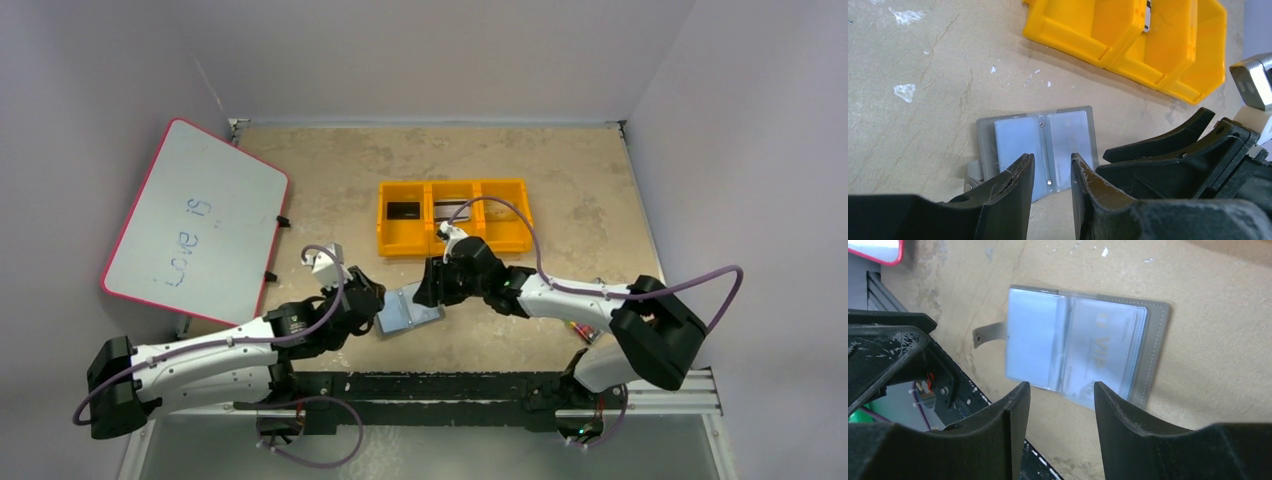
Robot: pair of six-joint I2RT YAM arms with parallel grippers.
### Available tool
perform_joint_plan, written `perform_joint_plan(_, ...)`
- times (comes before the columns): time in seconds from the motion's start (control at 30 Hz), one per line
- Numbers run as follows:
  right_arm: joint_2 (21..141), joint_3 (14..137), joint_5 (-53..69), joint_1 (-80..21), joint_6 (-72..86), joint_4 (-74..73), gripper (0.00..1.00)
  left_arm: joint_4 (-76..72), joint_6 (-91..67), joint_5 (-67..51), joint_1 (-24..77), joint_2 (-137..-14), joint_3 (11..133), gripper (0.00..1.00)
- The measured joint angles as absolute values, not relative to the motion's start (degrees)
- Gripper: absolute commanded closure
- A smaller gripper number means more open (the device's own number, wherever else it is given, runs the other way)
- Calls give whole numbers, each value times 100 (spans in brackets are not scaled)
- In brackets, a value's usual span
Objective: Take the credit cards out of the card holder
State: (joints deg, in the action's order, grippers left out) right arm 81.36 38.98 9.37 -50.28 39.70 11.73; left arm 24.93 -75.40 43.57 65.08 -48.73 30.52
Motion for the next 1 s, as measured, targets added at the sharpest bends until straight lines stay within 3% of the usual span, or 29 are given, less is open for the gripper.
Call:
perform_joint_plan(0.4, 8519, 3623, 882, -5030, 4195, 1157, 48, 2475, -7544, 3968, 6508, -5561, 2786, 68)
perform_joint_plan(0.77, 8989, 3820, 1046, -5046, 4217, 1494, 52, 1839, -7570, 3435, 6508, -6010, 2178, 82)
perform_joint_plan(1.0, 9244, 4228, 906, -5140, 4158, 1232, 56, 1452, -7568, 3286, 6508, -6180, 2128, 85)
